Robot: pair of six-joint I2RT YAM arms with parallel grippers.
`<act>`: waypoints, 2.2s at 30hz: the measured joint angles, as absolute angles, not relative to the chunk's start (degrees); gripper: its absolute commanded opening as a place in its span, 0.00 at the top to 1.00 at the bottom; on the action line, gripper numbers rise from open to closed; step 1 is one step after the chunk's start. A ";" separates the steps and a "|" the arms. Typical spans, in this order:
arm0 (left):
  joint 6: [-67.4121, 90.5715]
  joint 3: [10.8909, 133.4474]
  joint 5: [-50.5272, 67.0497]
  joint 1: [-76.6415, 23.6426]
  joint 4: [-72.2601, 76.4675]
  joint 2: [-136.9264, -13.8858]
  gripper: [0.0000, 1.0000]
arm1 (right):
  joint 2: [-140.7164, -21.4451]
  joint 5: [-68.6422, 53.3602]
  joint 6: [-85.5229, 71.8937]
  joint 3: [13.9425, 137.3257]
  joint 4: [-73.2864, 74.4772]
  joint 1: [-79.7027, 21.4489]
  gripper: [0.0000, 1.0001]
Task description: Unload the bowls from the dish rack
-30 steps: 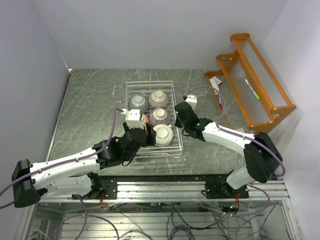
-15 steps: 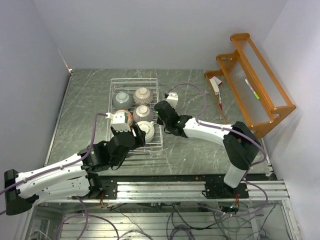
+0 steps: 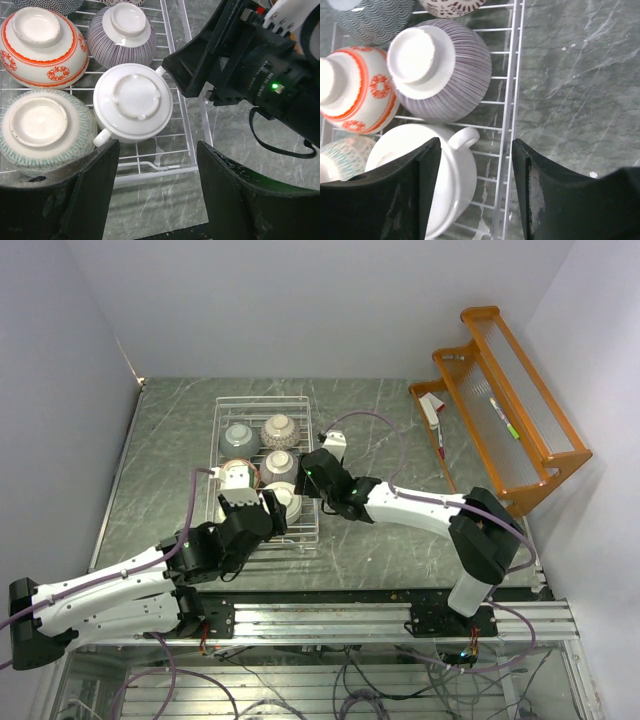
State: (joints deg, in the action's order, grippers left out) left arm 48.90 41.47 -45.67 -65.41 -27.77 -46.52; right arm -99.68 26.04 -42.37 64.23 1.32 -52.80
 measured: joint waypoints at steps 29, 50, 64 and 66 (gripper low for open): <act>50.00 41.52 -46.35 -65.41 -26.89 -52.27 0.28 | -89.49 28.60 -40.56 56.05 8.97 -60.07 1.00; 51.92 41.41 -47.92 -65.41 -30.15 -46.65 0.28 | -99.04 31.86 -37.45 66.06 10.09 -59.20 0.82; 53.47 41.19 -48.93 -65.41 -32.64 -48.01 0.26 | -91.70 29.08 -38.87 58.87 6.68 -58.96 0.53; 53.63 41.19 -49.04 -65.43 -32.86 -47.97 0.26 | -89.71 29.12 -39.18 56.99 6.52 -59.09 0.54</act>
State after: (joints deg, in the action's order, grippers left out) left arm 53.63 41.19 -49.04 -65.43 -32.86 -47.97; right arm -89.71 29.12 -39.18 56.99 6.52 -59.09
